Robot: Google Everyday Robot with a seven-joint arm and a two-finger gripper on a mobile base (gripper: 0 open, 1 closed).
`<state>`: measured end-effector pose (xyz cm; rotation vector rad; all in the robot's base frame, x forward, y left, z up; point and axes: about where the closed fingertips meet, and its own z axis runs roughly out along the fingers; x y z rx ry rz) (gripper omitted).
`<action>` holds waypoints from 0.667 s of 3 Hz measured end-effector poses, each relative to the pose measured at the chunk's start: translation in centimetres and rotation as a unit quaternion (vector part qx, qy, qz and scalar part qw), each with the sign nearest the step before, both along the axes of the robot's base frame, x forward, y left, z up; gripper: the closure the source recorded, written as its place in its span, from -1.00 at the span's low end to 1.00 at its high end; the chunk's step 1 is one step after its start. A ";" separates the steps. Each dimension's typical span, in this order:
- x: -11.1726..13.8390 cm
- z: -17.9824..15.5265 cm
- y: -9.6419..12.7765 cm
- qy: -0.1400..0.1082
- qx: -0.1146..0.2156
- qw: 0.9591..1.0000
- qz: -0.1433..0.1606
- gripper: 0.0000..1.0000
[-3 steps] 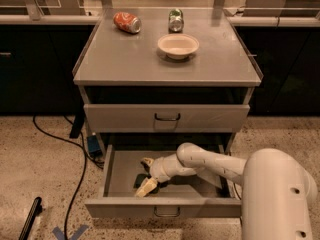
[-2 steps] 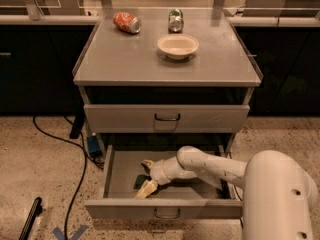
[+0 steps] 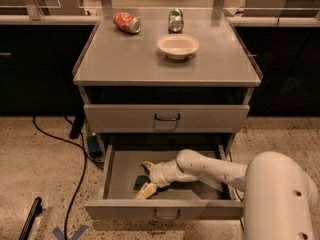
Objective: Pick sponge from middle drawer and place on counter
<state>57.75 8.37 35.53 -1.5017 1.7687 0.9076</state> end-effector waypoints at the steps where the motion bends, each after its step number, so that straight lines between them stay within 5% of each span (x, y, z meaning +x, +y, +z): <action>1: 0.0 -0.4 0.0 -0.001 -0.004 1.000 -0.009 -1.00; 2: 0.0 -0.4 0.0 -0.001 -0.004 1.000 -0.009 -0.62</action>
Offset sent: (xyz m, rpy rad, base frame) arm -0.0003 -0.0002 -0.0041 -0.0071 -0.0019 -0.0162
